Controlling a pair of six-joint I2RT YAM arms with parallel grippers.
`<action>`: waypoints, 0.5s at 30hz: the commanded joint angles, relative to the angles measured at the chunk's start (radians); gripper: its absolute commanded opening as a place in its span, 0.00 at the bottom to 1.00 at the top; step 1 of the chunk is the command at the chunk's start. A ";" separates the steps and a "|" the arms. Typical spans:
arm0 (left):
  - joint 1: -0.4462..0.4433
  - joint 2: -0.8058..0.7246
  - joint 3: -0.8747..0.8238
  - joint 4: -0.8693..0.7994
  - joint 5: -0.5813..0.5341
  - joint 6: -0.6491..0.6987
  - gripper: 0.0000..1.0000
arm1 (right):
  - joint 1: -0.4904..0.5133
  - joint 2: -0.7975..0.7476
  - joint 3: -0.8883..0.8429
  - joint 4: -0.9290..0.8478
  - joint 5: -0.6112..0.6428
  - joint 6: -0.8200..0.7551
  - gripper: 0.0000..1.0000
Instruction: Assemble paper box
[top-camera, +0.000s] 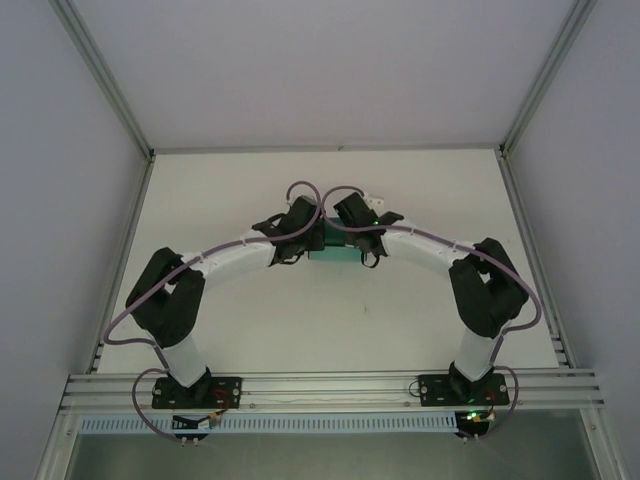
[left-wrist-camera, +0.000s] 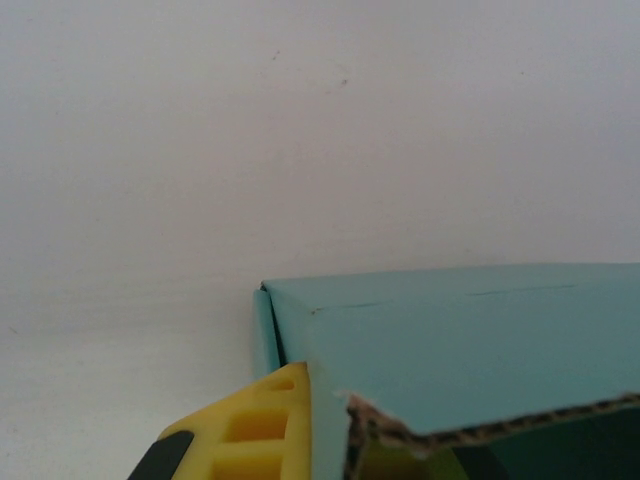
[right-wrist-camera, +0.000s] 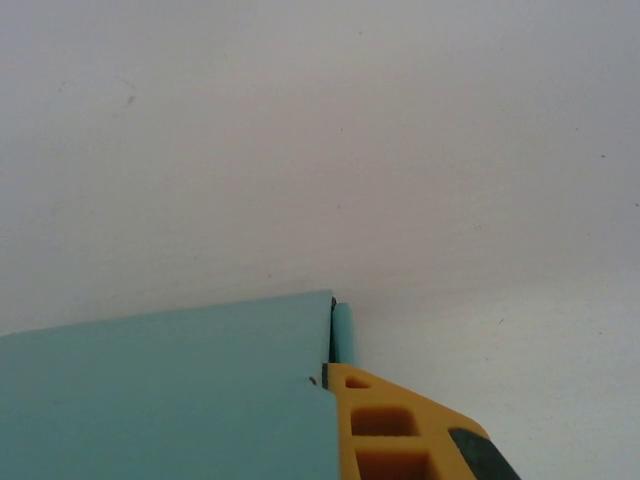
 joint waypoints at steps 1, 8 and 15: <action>-0.039 -0.025 -0.039 0.026 0.052 -0.045 0.00 | 0.040 -0.052 -0.042 0.112 -0.010 0.029 0.01; -0.047 -0.068 -0.057 0.004 0.051 -0.055 0.16 | 0.066 -0.088 -0.120 0.114 0.066 0.039 0.02; -0.048 -0.159 -0.066 -0.057 0.027 -0.065 0.45 | 0.086 -0.103 -0.168 0.098 0.134 0.044 0.03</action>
